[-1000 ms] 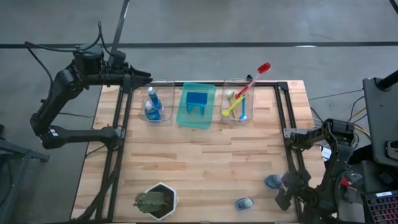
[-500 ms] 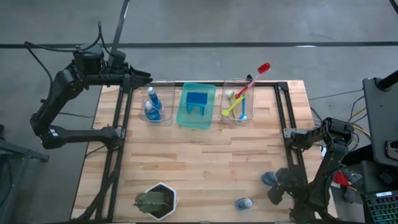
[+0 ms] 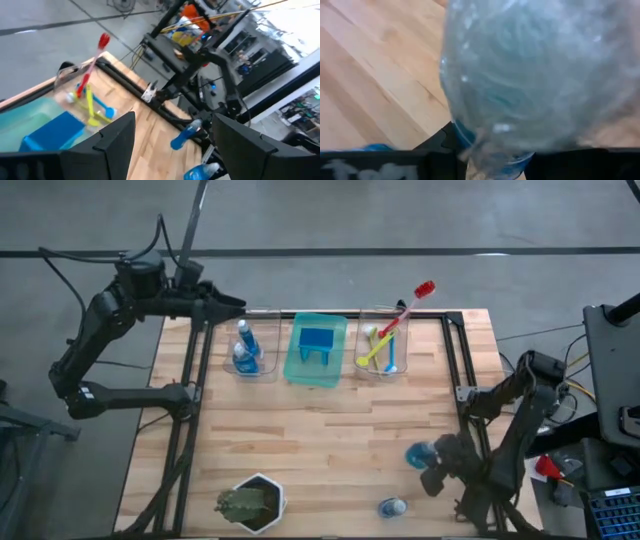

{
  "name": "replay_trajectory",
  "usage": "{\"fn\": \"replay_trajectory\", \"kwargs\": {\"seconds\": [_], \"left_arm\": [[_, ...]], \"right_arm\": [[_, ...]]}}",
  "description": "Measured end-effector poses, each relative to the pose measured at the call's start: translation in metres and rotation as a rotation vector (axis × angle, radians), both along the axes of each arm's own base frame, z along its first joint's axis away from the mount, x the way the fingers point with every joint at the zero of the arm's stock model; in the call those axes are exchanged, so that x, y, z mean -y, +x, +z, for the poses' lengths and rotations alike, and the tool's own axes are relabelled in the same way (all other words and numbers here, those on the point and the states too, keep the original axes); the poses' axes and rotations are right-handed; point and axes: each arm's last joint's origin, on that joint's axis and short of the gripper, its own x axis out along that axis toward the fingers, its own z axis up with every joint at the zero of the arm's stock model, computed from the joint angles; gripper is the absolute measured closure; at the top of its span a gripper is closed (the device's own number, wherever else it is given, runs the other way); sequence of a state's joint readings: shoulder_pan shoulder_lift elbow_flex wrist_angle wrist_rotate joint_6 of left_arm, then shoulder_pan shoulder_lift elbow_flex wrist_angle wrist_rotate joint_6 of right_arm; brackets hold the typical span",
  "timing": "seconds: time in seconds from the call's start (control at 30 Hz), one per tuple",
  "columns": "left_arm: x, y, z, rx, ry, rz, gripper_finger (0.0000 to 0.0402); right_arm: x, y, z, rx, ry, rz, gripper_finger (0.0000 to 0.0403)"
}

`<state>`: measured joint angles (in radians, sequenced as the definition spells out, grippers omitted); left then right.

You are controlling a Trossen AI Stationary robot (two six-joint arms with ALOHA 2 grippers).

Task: Pick & Place Kitchen Sink Supplies
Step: Put the dishwashing liquid into the left transparent bin

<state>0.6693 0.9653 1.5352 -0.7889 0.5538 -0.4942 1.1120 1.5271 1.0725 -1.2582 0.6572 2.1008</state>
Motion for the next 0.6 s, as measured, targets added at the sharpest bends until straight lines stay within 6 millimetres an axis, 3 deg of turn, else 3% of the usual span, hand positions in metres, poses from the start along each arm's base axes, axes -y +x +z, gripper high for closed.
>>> {"fn": "replay_trajectory", "kwargs": {"seconds": [0.23,0.43,0.6], "left_arm": [[-0.001,0.007,0.004,0.049,-0.009,-0.072,0.0147],[-0.005,0.031,0.005,0.078,-0.041,-0.191,0.0147],[-0.006,0.056,0.01,0.154,-0.054,-0.259,0.0147]], "right_arm": [[0.041,0.011,0.049,0.105,0.065,0.09,0.028],[0.077,0.023,0.095,0.312,0.165,0.2,0.0277],[0.103,0.037,0.121,0.458,0.236,0.235,0.0277]]}}
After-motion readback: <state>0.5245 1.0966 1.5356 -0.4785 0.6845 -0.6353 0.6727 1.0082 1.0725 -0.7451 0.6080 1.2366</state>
